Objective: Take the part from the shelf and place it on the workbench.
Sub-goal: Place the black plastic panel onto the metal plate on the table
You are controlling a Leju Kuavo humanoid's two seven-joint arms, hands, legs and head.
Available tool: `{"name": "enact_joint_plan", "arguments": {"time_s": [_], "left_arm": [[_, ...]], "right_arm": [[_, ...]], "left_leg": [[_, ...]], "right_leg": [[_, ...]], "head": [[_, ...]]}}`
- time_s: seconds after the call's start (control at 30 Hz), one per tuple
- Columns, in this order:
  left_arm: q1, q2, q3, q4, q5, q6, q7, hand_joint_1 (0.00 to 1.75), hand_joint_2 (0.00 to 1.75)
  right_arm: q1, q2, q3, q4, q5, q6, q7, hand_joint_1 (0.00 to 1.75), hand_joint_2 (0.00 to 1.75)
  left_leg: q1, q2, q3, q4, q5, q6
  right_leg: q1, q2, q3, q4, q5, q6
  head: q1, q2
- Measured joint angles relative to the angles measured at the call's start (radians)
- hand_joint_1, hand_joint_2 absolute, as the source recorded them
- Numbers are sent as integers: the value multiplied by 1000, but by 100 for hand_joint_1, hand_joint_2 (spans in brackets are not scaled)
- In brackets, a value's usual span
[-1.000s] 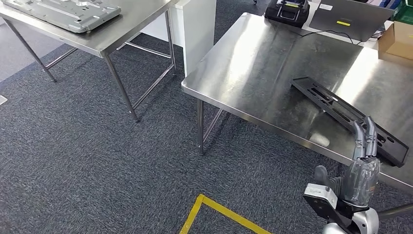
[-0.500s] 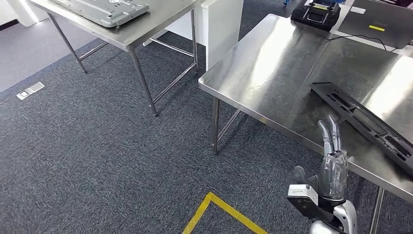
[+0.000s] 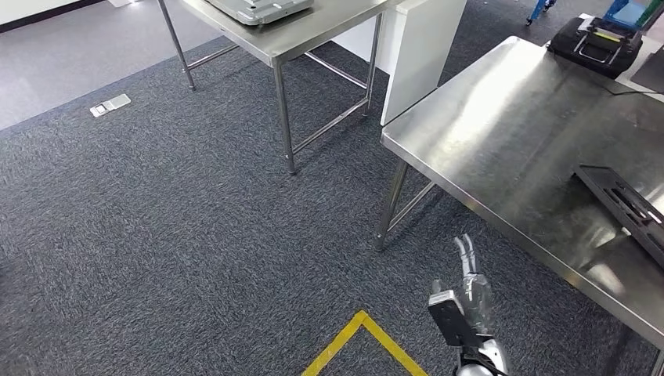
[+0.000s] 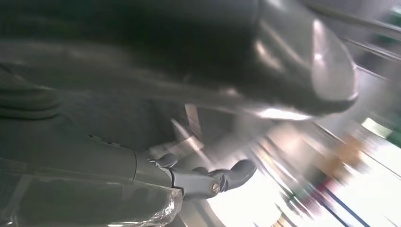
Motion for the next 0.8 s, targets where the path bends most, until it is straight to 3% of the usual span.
{"name": "enact_joint_plan", "arguments": {"time_s": [0.07,0.1,0.17,0.2,0.23,0.3,0.37,0.43,0.5,0.57,0.6,0.63,0.67,0.73,0.8], "left_arm": [[-2,-1,2,0,-1,7,10,0,0],[-1,-2,3,0,-1,8,12,0,0],[0,-3,4,0,-2,9,17,0,0],[-1,-3,5,0,-4,9,22,0,0],[-1,-3,5,0,-7,10,27,0,0],[-2,-3,7,1,7,-15,10,0,0],[3,0,20,3,47,-128,-40,0,0],[7,6,32,4,72,-266,-68,0,0],[5,7,34,6,74,-329,-62,0,0],[4,6,35,7,72,-342,-45,0,0],[4,6,35,8,72,-344,-39,0,0],[4,6,36,8,73,-346,-33,0,0],[4,6,38,8,74,-347,-29,0,0],[-2,4,44,8,80,-348,-20,0,0],[-10,1,50,8,84,-348,-14,0,0]], "right_arm": [[-42,23,-2,190,-16,4,-8,0,0],[-56,35,-4,265,-21,4,-15,0,0],[-84,54,-5,380,-21,6,-17,0,0],[-99,62,-5,425,-18,15,-4,0,0],[-115,69,-5,467,-13,34,22,0,0],[-142,86,-2,552,16,106,125,0,0],[-154,103,14,631,64,188,261,0,0],[-146,114,33,690,92,244,373,0,0],[-121,120,43,740,100,290,466,0,0],[-91,121,54,780,113,338,562,0,0],[-77,121,60,796,119,357,600,0,0],[-66,122,64,808,122,371,628,0,0],[-58,124,68,817,123,383,645,0,0],[-50,132,74,832,124,407,666,0,0],[-46,141,79,842,121,441,687,0,0]], "left_leg": [[-2,-29,-5,1,3,3],[-3,-45,-7,1,5,3],[-3,-77,-8,4,7,0],[-4,-91,-9,7,8,-4],[-5,-104,-12,11,7,-9],[-6,-123,-19,16,8,-22],[0,-135,-25,16,10,-35],[0,-94,-43,49,-14,-44],[-1,-32,-93,157,-78,-51],[4,-8,-150,278,-129,-57],[7,-3,-160,299,-130,-59],[9,2,-151,284,-114,-60],[11,10,-123,234,-87,-60],[11,47,-47,101,-39,-56],[4,65,-10,35,-27,-47]], "right_leg": [[-2,18,-60,117,-37,3],[-2,21,-68,128,-33,10],[-5,34,-25,31,19,28],[-9,56,7,-42,48,35],[-11,75,31,-100,69,34],[-9,96,47,-145,80,19],[-6,75,53,-148,85,-1],[-10,50,61,-152,91,-17],[-8,20,64,-153,91,-27],[-2,-12,64,-153,88,-33],[-1,-26,64,-153,86,-34],[-1,-38,65,-153,85,-34],[-1,-48,65,-153,83,-33],[3,-63,68,-152,78,-26],[10,-77,71,-152,70,-13]], "head": [[0,0],[1,0],[1,0],[1,0],[0,0],[-1,0],[-2,0],[-4,0],[-7,0],[-8,0],[-8,0],[-8,0],[-8,0],[-8,0],[-6,0]]}}
